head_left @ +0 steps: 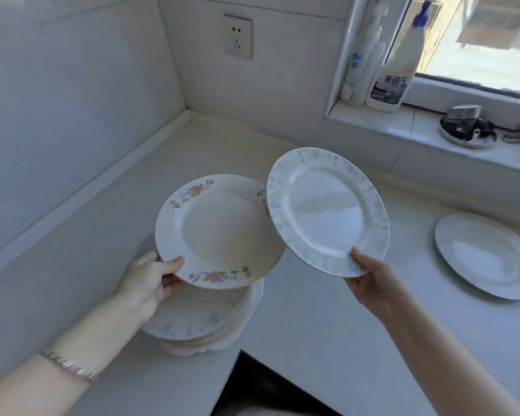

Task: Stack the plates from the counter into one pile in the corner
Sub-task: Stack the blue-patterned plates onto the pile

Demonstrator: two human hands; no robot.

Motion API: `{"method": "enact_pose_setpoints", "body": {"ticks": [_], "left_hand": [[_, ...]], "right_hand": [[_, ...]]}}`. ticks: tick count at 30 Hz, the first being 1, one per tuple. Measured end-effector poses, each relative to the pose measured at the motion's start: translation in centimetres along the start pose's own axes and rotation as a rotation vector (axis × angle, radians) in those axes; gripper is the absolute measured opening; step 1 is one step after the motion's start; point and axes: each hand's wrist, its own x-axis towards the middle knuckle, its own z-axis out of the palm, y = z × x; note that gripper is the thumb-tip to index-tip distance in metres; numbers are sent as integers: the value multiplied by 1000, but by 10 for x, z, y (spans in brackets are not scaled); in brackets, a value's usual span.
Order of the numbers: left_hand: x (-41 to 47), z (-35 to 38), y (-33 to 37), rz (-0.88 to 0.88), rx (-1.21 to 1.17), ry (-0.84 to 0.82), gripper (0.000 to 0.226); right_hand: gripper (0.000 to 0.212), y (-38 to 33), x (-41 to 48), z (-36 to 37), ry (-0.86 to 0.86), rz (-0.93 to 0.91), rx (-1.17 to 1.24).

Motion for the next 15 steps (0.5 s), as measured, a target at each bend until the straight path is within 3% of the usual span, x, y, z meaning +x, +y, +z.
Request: {"method": "enact_pose_setpoints", "body": {"ticks": [15], "left_hand": [[2, -69, -18, -105, 100, 85, 21]], "right_hand": [[27, 38, 34, 52, -93, 92, -180]]}}
